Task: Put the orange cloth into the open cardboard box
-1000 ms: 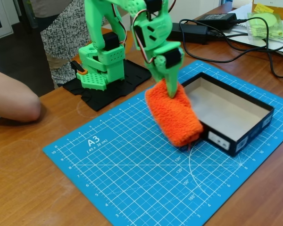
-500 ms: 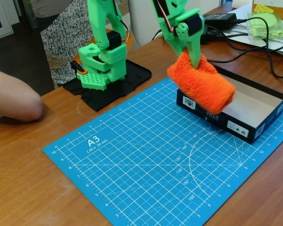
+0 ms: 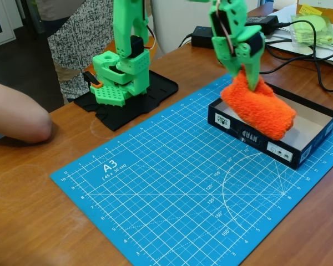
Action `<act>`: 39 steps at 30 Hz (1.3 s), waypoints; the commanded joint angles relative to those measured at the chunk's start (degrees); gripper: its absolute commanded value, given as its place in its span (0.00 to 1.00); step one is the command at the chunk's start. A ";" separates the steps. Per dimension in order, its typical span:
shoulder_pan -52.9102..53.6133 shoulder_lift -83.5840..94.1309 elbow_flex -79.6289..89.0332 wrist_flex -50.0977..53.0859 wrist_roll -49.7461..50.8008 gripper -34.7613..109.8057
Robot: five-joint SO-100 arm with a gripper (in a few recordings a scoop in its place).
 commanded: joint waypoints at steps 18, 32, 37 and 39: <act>-7.47 -10.55 -9.40 -1.14 3.78 0.24; -8.44 -10.99 -8.70 2.99 -2.37 0.49; -10.81 -9.49 -8.09 5.89 -1.93 0.51; -12.04 -8.00 -6.50 6.50 -2.11 0.51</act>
